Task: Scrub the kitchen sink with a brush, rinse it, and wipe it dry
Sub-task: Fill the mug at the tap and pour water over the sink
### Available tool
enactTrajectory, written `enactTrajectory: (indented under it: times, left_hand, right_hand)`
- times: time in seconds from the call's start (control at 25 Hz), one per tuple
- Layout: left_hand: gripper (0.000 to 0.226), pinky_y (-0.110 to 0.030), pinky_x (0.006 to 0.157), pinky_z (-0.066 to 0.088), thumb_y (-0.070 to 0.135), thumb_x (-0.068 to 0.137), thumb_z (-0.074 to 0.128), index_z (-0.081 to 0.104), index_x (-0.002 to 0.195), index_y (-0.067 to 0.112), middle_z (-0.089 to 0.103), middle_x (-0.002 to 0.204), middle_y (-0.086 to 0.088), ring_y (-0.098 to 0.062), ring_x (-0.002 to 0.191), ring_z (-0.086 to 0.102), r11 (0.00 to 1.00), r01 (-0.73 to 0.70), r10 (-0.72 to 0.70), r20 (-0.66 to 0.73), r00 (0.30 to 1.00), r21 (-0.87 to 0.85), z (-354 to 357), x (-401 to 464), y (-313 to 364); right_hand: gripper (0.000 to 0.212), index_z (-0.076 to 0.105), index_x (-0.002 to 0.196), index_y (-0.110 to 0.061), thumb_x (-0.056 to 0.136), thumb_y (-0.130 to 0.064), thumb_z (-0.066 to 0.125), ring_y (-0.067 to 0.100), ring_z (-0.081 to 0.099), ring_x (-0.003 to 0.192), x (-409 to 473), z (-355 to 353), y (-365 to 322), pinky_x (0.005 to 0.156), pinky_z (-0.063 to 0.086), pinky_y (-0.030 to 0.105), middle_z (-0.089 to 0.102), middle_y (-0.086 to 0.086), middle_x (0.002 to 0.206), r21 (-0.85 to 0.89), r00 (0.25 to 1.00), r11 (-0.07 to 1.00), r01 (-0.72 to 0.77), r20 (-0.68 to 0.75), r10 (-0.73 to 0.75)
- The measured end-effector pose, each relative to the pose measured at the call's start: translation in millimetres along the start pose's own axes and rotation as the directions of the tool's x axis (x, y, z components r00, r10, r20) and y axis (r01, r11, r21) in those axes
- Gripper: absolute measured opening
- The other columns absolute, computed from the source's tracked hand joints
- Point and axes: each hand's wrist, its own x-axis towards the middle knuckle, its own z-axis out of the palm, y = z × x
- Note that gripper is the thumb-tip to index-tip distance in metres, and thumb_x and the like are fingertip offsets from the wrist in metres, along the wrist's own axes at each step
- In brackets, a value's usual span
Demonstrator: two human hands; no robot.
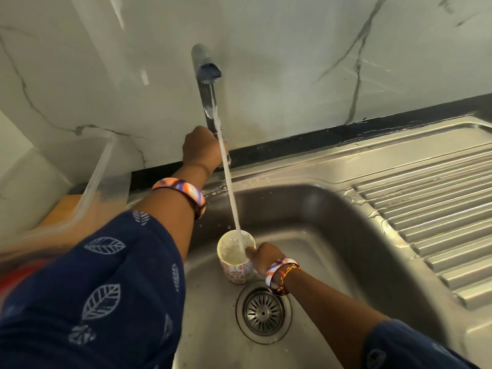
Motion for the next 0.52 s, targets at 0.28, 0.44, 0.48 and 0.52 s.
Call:
enactTrajectory:
  times: [0.28, 0.44, 0.48, 0.52]
  left_hand:
    - [0.036, -0.025, 0.069, 0.039, 0.030, 0.094, 0.055, 0.057, 0.064, 0.011, 0.065, 0.072, -0.009, -0.027, 0.085, 0.064, 0.943, -0.132, 0.035, 0.304, 0.952, 0.305, -8.2, -51.6, -18.8]
    - [0.056, -0.028, 0.070, 0.037, 0.042, 0.068, 0.058, 0.068, 0.090, -0.009, 0.066, 0.094, -0.023, -0.023, 0.085, 0.059, 0.907, -0.335, 0.183, 0.477, 0.860, 0.256, 12.9, -101.6, 21.9]
    - [0.062, -0.030, 0.070, 0.039, 0.043, 0.058, 0.056, 0.069, 0.090, -0.008, 0.066, 0.087, -0.020, -0.022, 0.084, 0.059, 0.894, -0.402, 0.250, 0.521, 0.816, 0.200, 24.3, -108.7, 35.8]
    - [0.058, -0.032, 0.069, 0.042, 0.041, 0.059, 0.056, 0.069, 0.088, -0.008, 0.065, 0.079, -0.016, -0.023, 0.083, 0.061, 0.875, -0.456, 0.297, 0.563, 0.771, 0.163, 39.3, -114.7, 50.4]
  right_hand:
    - [0.049, 0.065, 0.106, 0.006, 0.097, -0.036, 0.042, 0.033, 0.061, 0.094, -69.5, -83.4, -22.1, 0.067, 0.036, 0.026, 0.065, 0.025, 0.104, 0.030, 0.952, 0.957, 0.290, -0.116, -0.285]
    - [0.038, 0.063, 0.070, -0.007, 0.094, -0.033, 0.048, 0.008, 0.053, 0.045, -135.4, -186.8, -17.1, 0.035, 0.034, 0.013, 0.056, 0.001, 0.053, 0.185, 0.914, 0.916, 0.357, -0.271, -0.302]
    - [0.038, 0.056, 0.062, -0.012, 0.094, -0.032, 0.050, 0.002, 0.042, 0.031, -148.6, -213.2, -9.9, 0.029, 0.027, 0.011, 0.047, -0.004, 0.044, 0.198, 0.901, 0.913, 0.357, -0.330, -0.281]
    - [0.040, 0.051, 0.058, -0.013, 0.093, -0.031, 0.050, 0.000, 0.033, 0.023, -161.2, -239.9, -1.0, 0.027, 0.022, 0.010, 0.042, -0.006, 0.039, 0.183, 0.886, 0.920, 0.347, -0.386, -0.258]
